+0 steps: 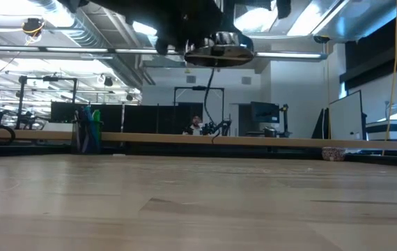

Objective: Screw lightbulb
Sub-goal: Insert the lightbulb into the lamp

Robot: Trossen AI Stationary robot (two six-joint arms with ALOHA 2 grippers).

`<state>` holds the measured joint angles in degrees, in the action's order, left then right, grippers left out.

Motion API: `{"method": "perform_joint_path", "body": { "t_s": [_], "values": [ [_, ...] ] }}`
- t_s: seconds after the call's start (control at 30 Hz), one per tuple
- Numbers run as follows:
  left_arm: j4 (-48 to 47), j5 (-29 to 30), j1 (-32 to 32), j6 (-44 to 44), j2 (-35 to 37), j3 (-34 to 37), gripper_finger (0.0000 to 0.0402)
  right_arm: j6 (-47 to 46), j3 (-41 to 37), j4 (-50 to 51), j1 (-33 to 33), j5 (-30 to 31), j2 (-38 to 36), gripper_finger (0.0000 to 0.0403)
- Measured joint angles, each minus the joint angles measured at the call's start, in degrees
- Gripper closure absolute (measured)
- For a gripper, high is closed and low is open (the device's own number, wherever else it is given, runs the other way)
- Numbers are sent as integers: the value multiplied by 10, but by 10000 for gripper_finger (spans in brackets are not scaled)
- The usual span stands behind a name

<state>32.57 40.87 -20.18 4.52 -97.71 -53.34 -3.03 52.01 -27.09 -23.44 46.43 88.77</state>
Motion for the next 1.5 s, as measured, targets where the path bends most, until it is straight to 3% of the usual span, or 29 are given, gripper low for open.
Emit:
{"method": "perform_joint_path", "body": {
  "t_s": [0.2, 0.4, 0.47, 0.63, 0.7, 0.8, 0.93, 1.1, 1.3, 1.4, 1.5],
  "values": [
    [-41, 55, -7, 18, 0, -14, 231, -1, -1, -43, 1, 26, 18, 262],
    [-47, 59, -10, 20, 0, -14, 231, 7, -3, -52, 2, -15, 17, 261],
    [-47, 55, -10, 15, 0, -14, 231, 17, -3, -48, 2, -30, 8, 226],
    [-34, 13, -10, 10, 5, -16, 231, 29, -6, 33, -6, -80, -62, 90],
    [-31, -20, -10, -1, 4, -16, 231, 18, -4, 87, -6, -132, -100, 61],
    [-26, -75, -5, -2, 4, -16, 231, 4, -4, 156, -5, -216, -141, 48],
    [-29, -185, 4, -7, 3, -16, 231, 4, -4, 167, 3, -307, -160, 64],
    [-19, -313, 16, -15, 3, -16, 231, 5, -4, 118, 26, -385, -123, 99],
    [-21, -359, 18, -16, 3, -15, 231, 5, -4, 53, 45, -497, -69, 132],
    [-21, -360, 18, -16, 3, -15, 231, 5, -4, 50, 45, -500, -63, 159],
    [-22, -360, 21, -8, 2, -15, 231, 4, -4, 54, 44, -481, -62, 212]
  ]
}}
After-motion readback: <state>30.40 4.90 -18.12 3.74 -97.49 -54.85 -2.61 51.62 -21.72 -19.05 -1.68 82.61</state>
